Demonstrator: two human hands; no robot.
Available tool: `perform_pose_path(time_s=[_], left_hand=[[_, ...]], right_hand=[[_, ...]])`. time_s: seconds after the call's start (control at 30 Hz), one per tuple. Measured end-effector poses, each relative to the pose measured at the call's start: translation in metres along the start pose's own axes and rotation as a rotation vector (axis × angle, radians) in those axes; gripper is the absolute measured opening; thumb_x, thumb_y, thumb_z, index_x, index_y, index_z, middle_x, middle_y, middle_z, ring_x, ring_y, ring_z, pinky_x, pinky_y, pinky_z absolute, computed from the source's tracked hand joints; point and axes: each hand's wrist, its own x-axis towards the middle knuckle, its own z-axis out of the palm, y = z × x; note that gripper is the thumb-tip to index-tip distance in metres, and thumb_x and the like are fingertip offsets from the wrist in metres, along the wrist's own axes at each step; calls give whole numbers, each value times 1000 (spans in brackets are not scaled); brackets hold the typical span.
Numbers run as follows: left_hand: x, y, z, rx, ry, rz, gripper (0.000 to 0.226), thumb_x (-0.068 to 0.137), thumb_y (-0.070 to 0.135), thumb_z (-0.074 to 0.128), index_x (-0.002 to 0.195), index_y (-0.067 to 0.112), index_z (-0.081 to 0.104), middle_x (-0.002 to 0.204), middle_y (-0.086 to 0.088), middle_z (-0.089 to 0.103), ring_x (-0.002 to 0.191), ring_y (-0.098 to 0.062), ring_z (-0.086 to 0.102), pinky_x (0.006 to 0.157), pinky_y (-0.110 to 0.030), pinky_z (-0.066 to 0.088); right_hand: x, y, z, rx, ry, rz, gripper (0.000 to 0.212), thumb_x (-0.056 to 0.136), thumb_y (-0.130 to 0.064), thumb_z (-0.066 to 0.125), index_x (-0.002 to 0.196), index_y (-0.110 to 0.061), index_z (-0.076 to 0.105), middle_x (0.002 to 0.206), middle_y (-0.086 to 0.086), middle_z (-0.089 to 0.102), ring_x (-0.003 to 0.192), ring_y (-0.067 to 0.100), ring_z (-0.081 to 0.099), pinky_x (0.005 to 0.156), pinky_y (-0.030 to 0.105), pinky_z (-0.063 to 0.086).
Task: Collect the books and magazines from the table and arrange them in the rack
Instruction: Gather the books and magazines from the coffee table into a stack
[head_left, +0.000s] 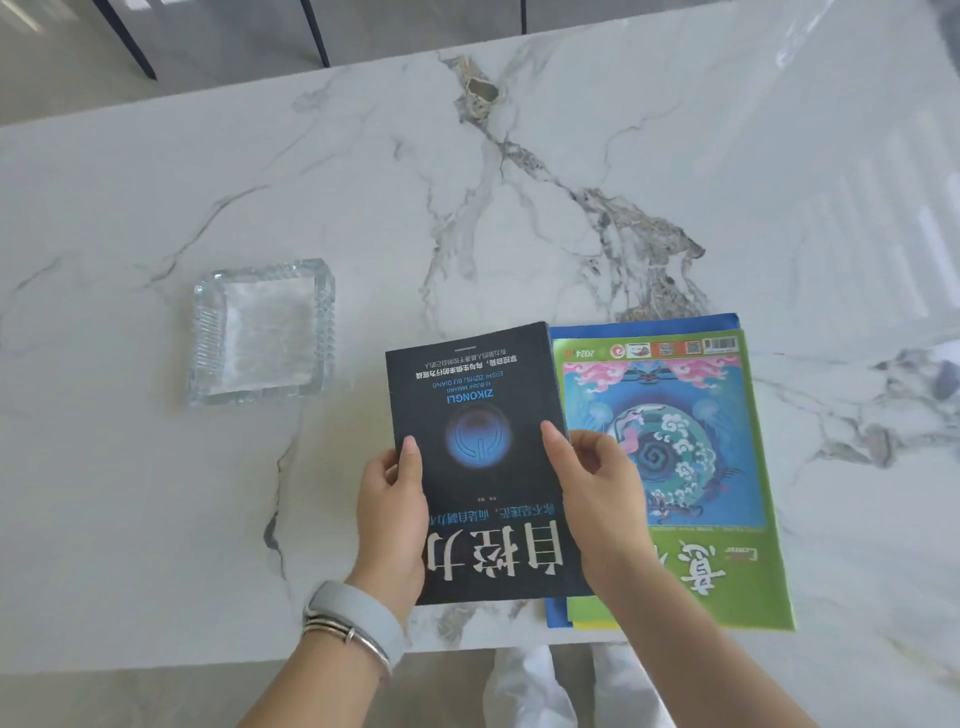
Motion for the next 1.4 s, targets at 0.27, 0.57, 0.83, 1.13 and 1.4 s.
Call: perform_pose_path(time_s=[0.27, 0.57, 0.83, 1.13, 1.4], left_hand=[[-51, -17, 102, 48, -195, 17, 12, 91, 30, 48, 97, 20, 49, 87, 10, 53, 76, 1, 48, 61, -15, 36], [-42, -47, 110, 271, -76, 180, 28, 85, 32, 55, 108, 17, 57, 101, 3, 58, 102, -20, 54, 86, -32, 46], [-34, -40, 113, 233, -97, 24, 70, 46, 62, 70, 103, 26, 54, 119, -3, 59, 105, -24, 58, 91, -43, 50], [-23, -25, 106, 186, -317, -49, 42, 64, 31, 80, 95, 19, 54, 99, 1, 67, 88, -14, 65, 65, -24, 50], [-74, 45, 109, 206, -436, 98, 48, 61, 29, 81, 100, 17, 54, 102, -4, 70, 89, -22, 68, 85, -45, 54]], right_hand=[[18, 19, -109, -119, 224, -20, 23, 96, -29, 52, 114, -16, 58, 119, 7, 58, 98, 20, 55, 86, 31, 42], [36, 37, -123, -432, 186, -63, 41, 96, -30, 52, 136, -22, 52, 132, 4, 48, 126, 23, 35, 107, 36, 28], [49, 40, -136, -233, 215, 86, 74, 77, -41, 75, 137, -11, 42, 136, 8, 44, 123, 25, 48, 104, 48, 43], [59, 28, -136, -124, 77, 160, 45, 73, -42, 79, 92, -4, 64, 90, 9, 70, 69, 19, 60, 53, 26, 43], [9, -20, -173, 140, 106, 61, 37, 76, -30, 79, 64, -14, 48, 57, -4, 49, 49, 10, 45, 31, 9, 32]])
